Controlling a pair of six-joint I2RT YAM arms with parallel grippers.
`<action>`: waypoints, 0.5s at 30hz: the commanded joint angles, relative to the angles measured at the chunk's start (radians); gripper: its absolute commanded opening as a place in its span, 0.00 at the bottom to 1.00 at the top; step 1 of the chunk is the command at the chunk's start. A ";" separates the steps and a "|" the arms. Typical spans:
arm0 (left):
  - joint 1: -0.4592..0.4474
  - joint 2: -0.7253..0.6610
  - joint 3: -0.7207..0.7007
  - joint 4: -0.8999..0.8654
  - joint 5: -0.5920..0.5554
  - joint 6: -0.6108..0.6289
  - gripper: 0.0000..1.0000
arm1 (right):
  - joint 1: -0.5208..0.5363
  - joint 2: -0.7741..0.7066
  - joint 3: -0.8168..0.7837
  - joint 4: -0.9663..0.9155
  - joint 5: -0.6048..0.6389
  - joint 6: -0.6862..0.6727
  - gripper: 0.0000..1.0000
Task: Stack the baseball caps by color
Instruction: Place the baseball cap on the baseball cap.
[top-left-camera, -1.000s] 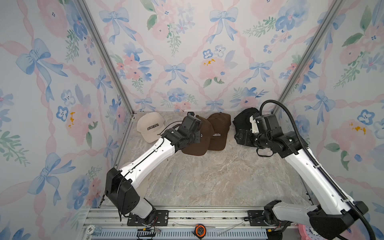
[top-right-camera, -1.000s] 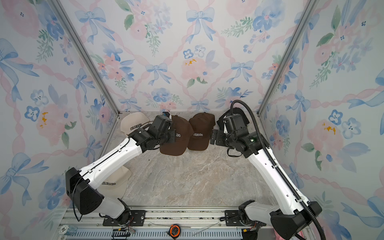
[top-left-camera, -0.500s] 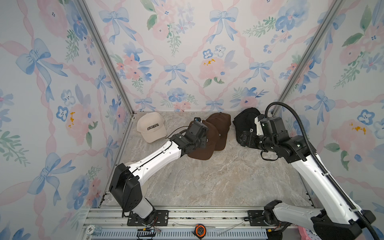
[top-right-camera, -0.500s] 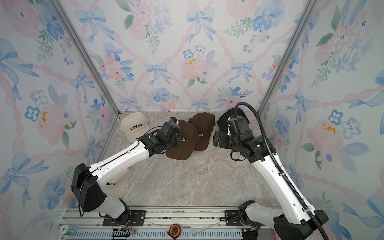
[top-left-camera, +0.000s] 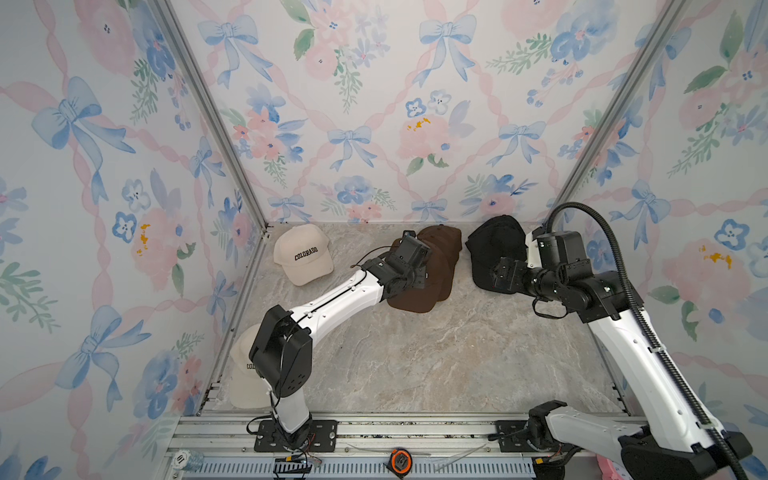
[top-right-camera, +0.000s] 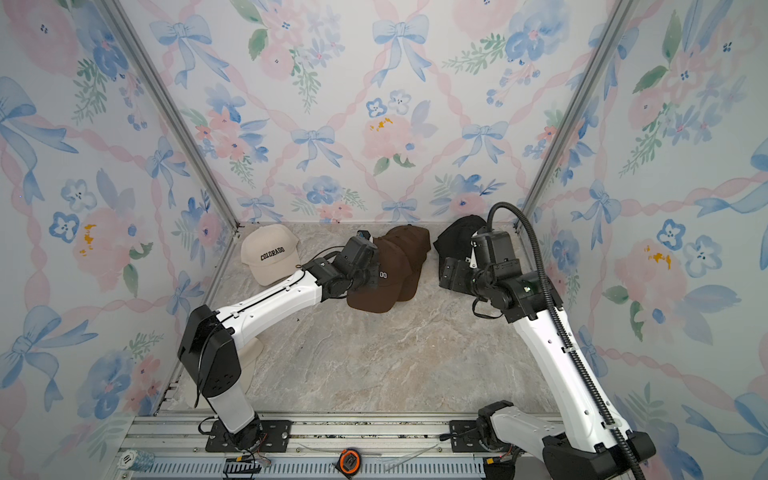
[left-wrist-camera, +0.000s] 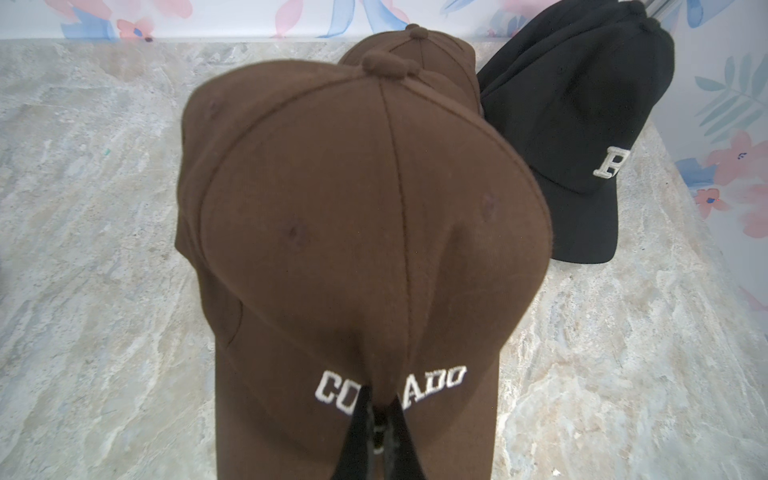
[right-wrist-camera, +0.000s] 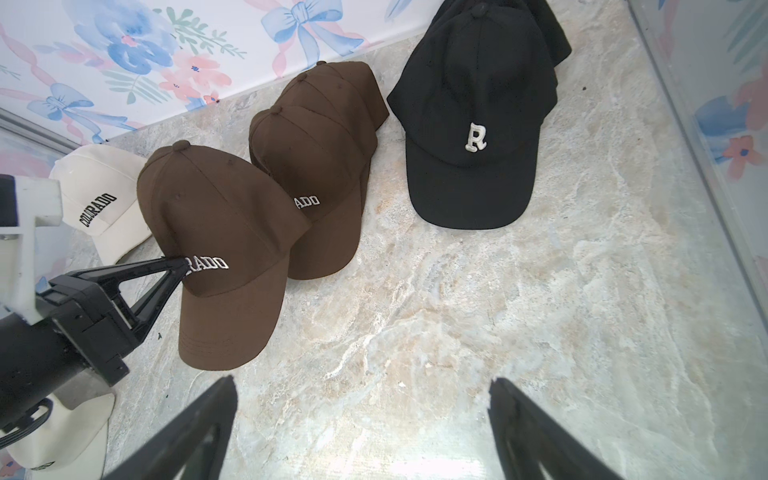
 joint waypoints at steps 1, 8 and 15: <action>-0.008 0.047 0.048 0.021 0.019 0.010 0.00 | -0.035 -0.014 -0.013 -0.035 -0.034 -0.030 0.96; -0.018 0.136 0.114 0.031 0.014 0.002 0.00 | -0.114 -0.024 -0.021 -0.051 -0.081 -0.061 0.96; -0.022 0.214 0.185 0.031 0.007 -0.007 0.00 | -0.183 -0.033 -0.023 -0.061 -0.120 -0.091 0.96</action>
